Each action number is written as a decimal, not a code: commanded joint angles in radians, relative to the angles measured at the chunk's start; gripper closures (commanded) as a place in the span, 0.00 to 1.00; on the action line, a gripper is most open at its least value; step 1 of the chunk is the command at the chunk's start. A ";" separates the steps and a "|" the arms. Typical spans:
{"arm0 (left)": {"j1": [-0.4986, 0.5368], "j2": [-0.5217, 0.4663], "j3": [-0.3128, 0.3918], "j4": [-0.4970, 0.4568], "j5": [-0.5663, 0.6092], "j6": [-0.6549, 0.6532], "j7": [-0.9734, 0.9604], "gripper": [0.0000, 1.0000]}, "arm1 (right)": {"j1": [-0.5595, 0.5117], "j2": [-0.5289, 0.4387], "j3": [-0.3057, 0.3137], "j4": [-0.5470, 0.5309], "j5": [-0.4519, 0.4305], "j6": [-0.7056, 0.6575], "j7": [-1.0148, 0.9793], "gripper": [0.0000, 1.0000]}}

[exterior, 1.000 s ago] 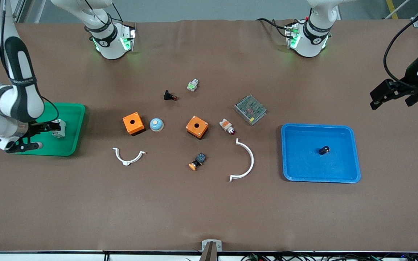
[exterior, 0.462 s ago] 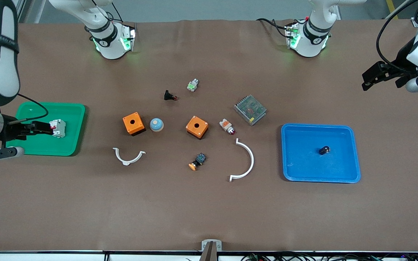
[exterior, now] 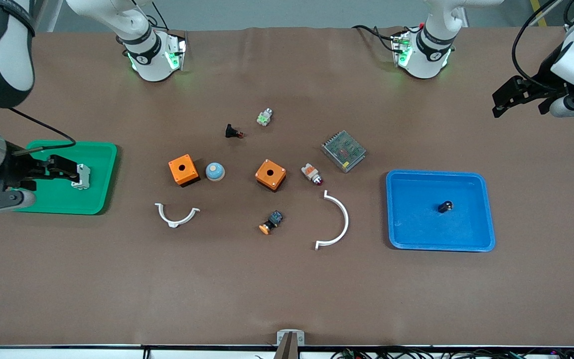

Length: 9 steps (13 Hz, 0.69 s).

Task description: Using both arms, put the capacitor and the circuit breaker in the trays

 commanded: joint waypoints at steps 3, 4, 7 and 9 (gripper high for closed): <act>-0.007 0.007 0.000 0.015 -0.010 0.006 0.041 0.00 | -0.186 -0.083 0.216 -0.004 -0.007 -0.007 0.143 0.00; -0.008 0.010 0.000 0.015 -0.007 0.006 0.041 0.00 | -0.197 -0.122 0.218 -0.066 -0.004 0.018 0.197 0.00; -0.008 0.033 0.000 0.022 -0.006 0.006 0.038 0.00 | -0.221 -0.276 0.216 -0.295 -0.042 0.123 0.202 0.00; -0.011 0.050 0.000 0.048 0.002 0.004 0.033 0.00 | -0.224 -0.276 0.215 -0.292 -0.065 0.073 0.210 0.00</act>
